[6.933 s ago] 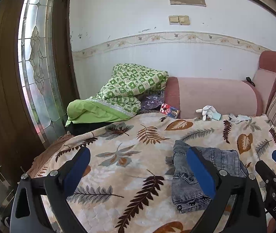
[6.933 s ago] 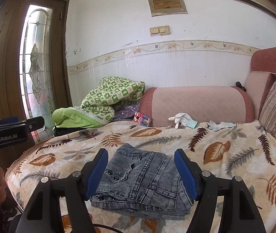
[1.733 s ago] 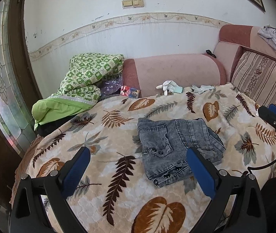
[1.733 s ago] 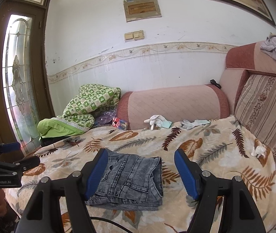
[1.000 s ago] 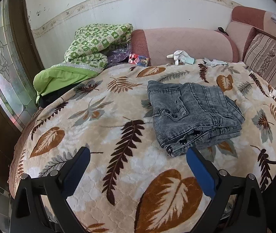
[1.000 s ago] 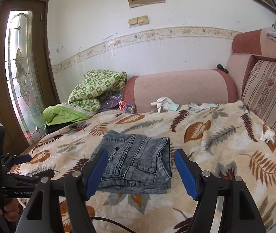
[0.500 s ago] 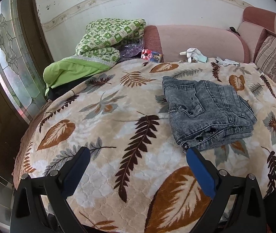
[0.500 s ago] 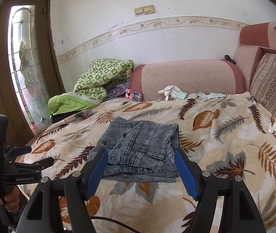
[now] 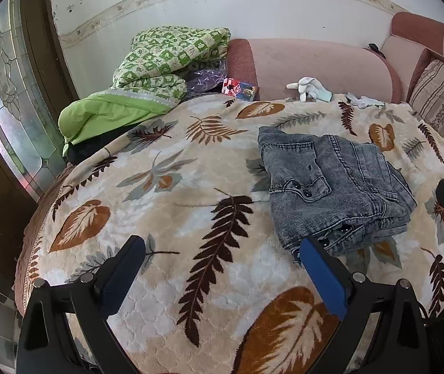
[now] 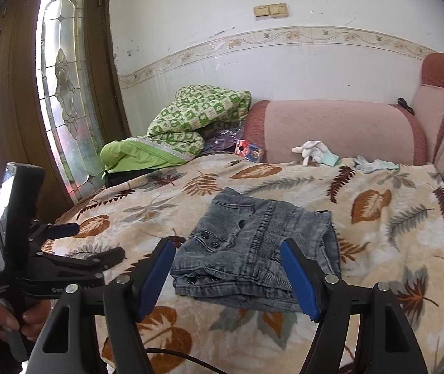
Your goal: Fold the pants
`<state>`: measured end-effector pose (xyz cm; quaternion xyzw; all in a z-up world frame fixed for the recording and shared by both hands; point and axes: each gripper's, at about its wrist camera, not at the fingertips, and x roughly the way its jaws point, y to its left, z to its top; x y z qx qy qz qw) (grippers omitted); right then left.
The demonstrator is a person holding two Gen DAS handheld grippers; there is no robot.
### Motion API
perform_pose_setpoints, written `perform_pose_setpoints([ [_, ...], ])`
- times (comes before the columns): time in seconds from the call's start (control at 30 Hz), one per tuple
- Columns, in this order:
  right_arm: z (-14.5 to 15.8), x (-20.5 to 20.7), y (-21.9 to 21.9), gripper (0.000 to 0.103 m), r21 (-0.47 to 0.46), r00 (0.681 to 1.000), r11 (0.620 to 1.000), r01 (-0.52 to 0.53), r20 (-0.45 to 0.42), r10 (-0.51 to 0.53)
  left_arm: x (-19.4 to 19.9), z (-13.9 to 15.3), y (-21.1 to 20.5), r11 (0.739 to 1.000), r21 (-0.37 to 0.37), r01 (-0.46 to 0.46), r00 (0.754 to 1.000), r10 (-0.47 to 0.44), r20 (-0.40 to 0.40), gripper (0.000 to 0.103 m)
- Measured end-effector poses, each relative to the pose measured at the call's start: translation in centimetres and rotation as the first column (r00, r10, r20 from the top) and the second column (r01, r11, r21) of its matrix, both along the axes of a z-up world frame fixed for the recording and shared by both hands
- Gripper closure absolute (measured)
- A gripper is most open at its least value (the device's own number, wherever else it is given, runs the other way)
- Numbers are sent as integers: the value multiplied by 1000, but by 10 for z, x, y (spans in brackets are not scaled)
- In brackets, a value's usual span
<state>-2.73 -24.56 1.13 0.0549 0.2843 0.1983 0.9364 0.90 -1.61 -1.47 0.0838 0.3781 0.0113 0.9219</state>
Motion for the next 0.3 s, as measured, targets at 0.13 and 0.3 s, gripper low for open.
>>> perform_pose_setpoints([
  [0.13,3,12,9,29,9,1000,1000,-12,4,12,13,1,-2,1000,-30,10,1000,-10,-6,4],
  [0.3,3,26,8,29,17,1000,1000,-2,-1,2,28,10,-14,999,-40,34,999,-34,22,4],
])
